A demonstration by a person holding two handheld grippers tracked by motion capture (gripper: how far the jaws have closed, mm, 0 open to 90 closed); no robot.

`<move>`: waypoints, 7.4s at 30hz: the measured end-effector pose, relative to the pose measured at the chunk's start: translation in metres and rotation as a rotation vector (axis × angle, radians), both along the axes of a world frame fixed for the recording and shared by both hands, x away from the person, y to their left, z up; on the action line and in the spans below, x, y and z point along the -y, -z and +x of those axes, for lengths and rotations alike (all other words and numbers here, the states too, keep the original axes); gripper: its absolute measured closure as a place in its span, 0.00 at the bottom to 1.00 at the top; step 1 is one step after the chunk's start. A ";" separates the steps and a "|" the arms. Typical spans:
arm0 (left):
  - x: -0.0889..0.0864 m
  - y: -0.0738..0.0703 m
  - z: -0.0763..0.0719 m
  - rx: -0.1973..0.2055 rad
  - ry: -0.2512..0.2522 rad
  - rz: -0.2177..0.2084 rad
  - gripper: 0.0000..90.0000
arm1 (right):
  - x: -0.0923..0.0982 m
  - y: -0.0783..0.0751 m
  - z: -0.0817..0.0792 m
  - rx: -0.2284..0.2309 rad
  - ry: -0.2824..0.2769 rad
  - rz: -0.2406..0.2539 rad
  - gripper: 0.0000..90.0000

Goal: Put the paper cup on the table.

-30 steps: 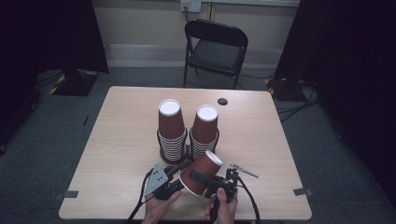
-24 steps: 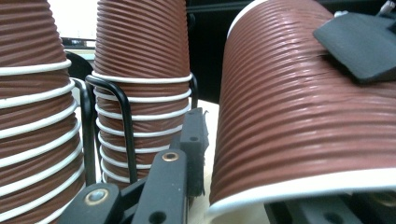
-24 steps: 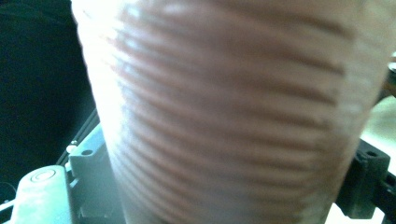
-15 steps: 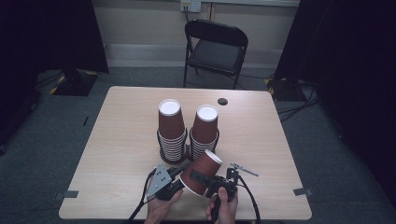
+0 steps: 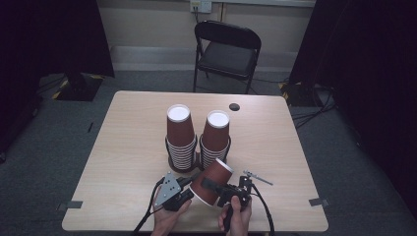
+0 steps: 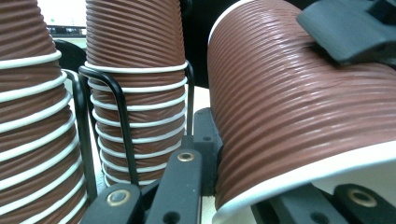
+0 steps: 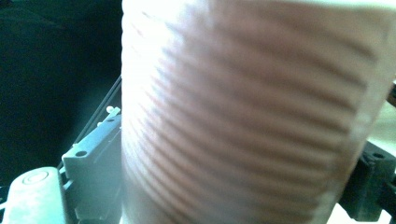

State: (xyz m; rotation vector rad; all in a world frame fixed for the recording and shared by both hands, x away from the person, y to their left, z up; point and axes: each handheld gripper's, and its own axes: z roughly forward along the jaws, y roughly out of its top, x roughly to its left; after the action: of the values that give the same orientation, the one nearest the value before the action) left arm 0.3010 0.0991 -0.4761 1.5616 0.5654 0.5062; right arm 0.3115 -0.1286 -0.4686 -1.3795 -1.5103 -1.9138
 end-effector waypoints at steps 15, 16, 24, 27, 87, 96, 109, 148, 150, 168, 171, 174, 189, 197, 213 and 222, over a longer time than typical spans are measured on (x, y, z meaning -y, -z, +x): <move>-0.011 0.002 0.002 -0.113 0.075 0.013 0.94 | 0.015 -0.007 0.008 0.003 0.072 -0.050 0.14; -0.012 0.002 0.001 -0.123 0.085 0.008 0.94 | 0.017 -0.008 0.009 0.012 0.090 -0.052 0.14; -0.017 0.003 0.001 -0.141 0.101 0.032 0.94 | 0.023 -0.011 0.011 0.051 0.124 -0.091 0.14; -0.021 0.002 0.001 -0.142 0.087 0.066 0.94 | 0.027 -0.012 0.011 0.080 0.155 -0.112 0.14; -0.051 -0.036 0.031 -0.398 0.110 0.371 0.95 | -0.001 0.005 -0.031 0.849 -0.068 -0.980 0.21; -0.036 -0.040 0.036 -0.454 0.116 0.452 0.95 | -0.002 0.005 -0.037 0.959 -0.075 -1.065 0.18; -0.022 -0.044 0.047 -0.580 0.171 0.518 0.95 | -0.006 0.006 -0.038 1.014 -0.067 -1.197 0.16; -0.005 -0.053 0.057 -0.672 0.275 0.570 0.96 | -0.045 0.007 -0.039 1.122 -0.111 -1.289 0.10; -0.002 -0.053 0.058 -0.671 0.280 0.581 0.96 | -0.047 0.006 -0.039 1.138 -0.114 -1.295 0.10; 0.005 -0.048 0.062 -0.703 0.255 0.557 0.93 | -0.059 0.003 -0.044 1.217 -0.130 -1.282 0.11; 0.005 -0.047 0.062 -0.707 0.251 0.555 0.93 | -0.060 0.003 -0.044 1.218 -0.132 -1.281 0.11; 0.003 -0.048 0.061 -0.701 0.243 0.539 0.93 | -0.062 0.001 -0.043 1.217 -0.121 -1.272 0.11; -0.004 -0.044 0.052 -0.620 0.218 0.406 0.89 | -0.054 -0.005 -0.042 1.142 -0.095 -1.184 0.12; -0.010 -0.045 0.050 -0.578 0.180 0.347 0.81 | -0.048 -0.005 -0.036 1.094 -0.081 -1.152 0.13; -0.016 -0.040 0.041 -0.440 0.124 0.255 0.50 | -0.032 -0.002 -0.025 0.969 -0.042 -1.072 0.13; -0.026 -0.038 0.039 -0.406 0.066 0.204 0.31 | -0.018 -0.001 -0.020 0.903 -0.025 -1.041 0.13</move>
State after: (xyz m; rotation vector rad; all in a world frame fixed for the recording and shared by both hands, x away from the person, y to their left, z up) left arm 0.3398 0.1253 -0.4383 1.8885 0.7855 0.1986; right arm 0.2913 -0.1108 -0.4677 -0.6753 -3.2294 -1.8539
